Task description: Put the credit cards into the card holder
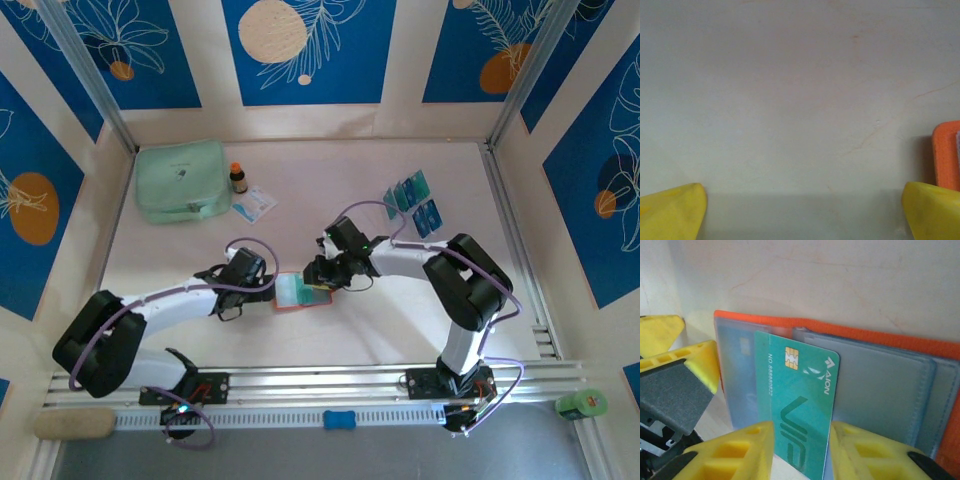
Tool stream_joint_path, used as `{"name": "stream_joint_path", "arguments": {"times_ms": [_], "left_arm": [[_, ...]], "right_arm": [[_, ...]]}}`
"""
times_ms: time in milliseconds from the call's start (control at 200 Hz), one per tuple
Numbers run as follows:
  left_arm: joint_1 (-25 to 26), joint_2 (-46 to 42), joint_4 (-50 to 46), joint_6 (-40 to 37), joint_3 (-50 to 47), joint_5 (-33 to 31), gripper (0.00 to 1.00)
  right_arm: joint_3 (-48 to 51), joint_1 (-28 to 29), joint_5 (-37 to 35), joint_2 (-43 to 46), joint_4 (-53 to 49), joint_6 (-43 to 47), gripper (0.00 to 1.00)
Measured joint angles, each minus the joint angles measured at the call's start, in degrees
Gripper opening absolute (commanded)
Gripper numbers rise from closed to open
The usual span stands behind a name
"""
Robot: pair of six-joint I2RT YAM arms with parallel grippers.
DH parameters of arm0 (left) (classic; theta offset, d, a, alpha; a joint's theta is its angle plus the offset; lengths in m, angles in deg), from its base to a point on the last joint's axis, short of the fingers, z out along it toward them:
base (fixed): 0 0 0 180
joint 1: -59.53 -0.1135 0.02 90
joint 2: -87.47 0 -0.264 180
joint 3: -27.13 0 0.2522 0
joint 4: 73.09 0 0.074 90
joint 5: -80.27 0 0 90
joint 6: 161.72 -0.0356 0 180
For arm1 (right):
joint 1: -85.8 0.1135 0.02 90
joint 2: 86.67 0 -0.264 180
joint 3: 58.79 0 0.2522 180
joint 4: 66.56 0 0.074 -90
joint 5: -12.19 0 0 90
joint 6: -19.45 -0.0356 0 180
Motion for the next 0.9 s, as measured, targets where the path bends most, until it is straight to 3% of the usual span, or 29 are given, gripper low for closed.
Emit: {"name": "stream_joint_path", "arguments": {"times_ms": [900], "left_arm": [[-0.04,3.30,-1.33,-1.01,2.12,-1.07,1.00]], "right_arm": [[-11.76,5.03,-2.40,-9.33,-6.29,3.50,0.14]]}}
